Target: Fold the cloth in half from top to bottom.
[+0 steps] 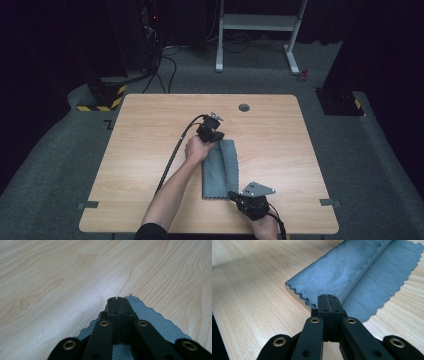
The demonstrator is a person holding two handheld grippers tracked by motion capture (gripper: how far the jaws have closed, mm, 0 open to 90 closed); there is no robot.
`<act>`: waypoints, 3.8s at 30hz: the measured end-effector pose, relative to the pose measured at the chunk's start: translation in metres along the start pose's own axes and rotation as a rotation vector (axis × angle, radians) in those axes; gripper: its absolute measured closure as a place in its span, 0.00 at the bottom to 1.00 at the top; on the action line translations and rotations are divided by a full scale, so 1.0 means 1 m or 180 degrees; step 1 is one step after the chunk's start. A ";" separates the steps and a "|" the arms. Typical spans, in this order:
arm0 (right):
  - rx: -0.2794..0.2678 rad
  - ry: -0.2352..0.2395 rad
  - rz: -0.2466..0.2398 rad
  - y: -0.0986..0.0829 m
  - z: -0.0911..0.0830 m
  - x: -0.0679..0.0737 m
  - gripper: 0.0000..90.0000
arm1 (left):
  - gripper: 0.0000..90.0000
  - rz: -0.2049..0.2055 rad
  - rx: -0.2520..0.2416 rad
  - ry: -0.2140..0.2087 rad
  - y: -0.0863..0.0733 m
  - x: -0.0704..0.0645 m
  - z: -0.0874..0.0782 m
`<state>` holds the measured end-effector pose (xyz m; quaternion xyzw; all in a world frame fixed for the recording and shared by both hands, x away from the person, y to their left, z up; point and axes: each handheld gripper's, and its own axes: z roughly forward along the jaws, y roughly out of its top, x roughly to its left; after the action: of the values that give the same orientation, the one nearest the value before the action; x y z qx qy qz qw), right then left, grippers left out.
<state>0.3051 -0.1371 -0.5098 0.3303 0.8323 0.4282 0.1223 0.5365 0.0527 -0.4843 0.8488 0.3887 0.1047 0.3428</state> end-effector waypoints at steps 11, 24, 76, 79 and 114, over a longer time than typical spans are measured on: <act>0.0005 -0.0051 0.0023 -0.008 -0.006 -0.001 1.00 | 0.99 0.0132 0.0022 -0.0035 0.008 -0.014 0.010; 0.0036 -0.0098 0.0086 -0.015 -0.011 -0.005 1.00 | 0.99 0.0233 0.0069 -0.0059 0.013 -0.025 0.022; 0.0445 -0.0244 -0.0076 0.051 0.066 -0.090 0.79 | 0.48 0.0007 -0.0261 0.0206 -0.112 -0.037 -0.073; 0.0448 -0.0244 -0.0079 0.051 0.066 -0.089 0.79 | 0.47 0.0074 -0.0178 0.0146 -0.119 -0.047 -0.072; 0.0247 -0.0280 0.0359 0.052 0.044 -0.115 0.75 | 0.51 -0.0409 -0.0356 -0.0147 -0.141 -0.020 -0.090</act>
<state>0.4358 -0.1627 -0.5042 0.3996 0.8221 0.3868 0.1216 0.4002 0.1487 -0.5093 0.8039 0.4278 0.0844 0.4046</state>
